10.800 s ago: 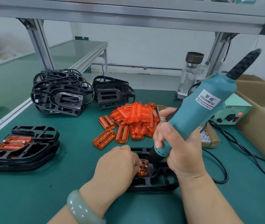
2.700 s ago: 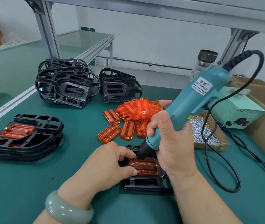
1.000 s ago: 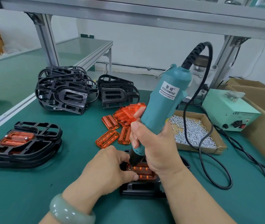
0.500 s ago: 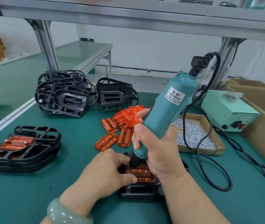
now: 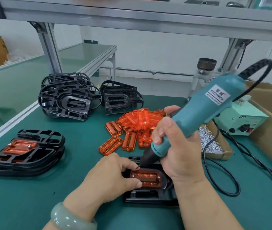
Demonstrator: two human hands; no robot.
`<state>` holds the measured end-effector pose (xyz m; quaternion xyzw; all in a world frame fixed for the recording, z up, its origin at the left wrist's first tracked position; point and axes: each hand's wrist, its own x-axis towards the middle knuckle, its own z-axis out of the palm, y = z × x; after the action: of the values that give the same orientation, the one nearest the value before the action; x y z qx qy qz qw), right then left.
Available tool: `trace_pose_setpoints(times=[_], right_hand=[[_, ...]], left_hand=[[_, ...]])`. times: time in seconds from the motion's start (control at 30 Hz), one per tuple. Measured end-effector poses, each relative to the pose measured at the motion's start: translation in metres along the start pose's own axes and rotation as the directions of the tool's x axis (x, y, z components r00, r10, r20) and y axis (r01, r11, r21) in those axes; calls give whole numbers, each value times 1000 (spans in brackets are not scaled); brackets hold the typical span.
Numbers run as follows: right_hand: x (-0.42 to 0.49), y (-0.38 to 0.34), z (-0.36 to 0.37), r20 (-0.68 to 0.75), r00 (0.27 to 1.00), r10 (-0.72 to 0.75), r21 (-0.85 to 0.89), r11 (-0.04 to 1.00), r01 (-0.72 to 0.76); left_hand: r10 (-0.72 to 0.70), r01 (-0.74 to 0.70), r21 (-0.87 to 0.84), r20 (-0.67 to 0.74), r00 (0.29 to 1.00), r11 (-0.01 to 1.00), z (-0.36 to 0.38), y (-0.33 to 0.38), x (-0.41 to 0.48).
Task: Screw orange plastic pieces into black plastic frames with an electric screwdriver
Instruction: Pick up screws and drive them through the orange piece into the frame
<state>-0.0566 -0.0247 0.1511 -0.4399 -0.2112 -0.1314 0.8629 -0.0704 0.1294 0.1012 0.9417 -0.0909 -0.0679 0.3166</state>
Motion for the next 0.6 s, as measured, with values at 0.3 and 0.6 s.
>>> trace_pose_setpoints(times=[0.3, 0.6], right_hand=[[7, -19, -18, -249, 968, -35, 60, 997, 51], [0, -15, -49, -472, 880, 59, 192, 981, 37]], left_hand=[[-40, 40, -11, 7, 999, 999, -2, 2, -2], [-63, 61, 44, 51, 997, 997, -7, 11, -2]])
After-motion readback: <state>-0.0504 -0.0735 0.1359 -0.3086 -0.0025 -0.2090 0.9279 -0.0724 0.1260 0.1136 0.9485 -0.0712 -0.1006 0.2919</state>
